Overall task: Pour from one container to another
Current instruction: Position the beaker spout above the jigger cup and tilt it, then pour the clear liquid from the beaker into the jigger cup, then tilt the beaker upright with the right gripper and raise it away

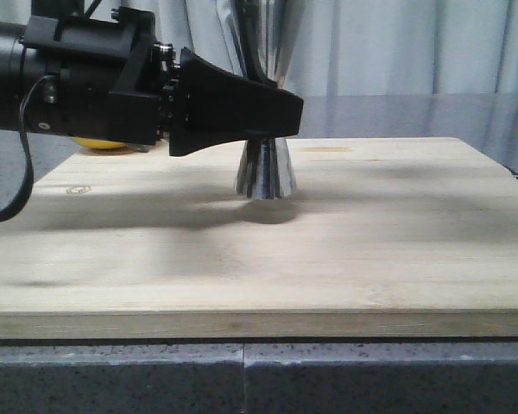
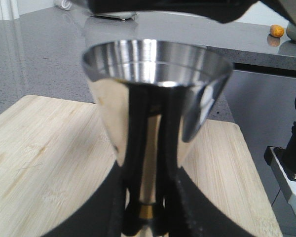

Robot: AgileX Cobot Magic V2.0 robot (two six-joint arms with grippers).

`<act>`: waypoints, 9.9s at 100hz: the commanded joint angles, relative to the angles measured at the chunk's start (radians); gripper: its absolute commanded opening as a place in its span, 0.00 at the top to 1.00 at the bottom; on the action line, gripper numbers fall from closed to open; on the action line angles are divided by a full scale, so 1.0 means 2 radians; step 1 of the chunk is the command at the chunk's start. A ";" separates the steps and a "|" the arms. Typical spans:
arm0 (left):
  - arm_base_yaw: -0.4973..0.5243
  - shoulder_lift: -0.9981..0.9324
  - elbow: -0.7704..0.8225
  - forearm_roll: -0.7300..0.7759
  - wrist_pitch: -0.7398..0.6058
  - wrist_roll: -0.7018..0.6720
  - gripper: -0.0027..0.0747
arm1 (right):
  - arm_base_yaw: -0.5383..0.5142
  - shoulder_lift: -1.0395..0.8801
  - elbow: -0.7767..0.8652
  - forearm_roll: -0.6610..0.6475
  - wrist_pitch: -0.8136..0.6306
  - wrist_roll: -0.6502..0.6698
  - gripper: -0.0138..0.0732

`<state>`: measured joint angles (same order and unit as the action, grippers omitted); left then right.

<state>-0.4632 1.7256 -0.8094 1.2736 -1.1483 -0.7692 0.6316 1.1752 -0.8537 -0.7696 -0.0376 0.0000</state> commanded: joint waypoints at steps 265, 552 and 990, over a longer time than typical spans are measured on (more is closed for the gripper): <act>-0.004 -0.024 -0.011 -0.020 -0.107 -0.005 0.99 | 0.000 -0.015 -0.019 -0.179 -0.007 0.000 0.51; -0.004 -0.024 -0.011 -0.020 -0.107 -0.005 0.99 | 0.000 -0.015 -0.019 -0.337 0.005 0.000 0.51; -0.004 -0.024 -0.011 -0.020 -0.107 -0.005 0.99 | -0.032 -0.015 -0.019 -0.405 0.051 0.522 0.51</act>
<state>-0.4632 1.7256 -0.8094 1.2736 -1.1483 -0.7692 0.5927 1.1752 -0.8537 -1.5730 0.0451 1.0044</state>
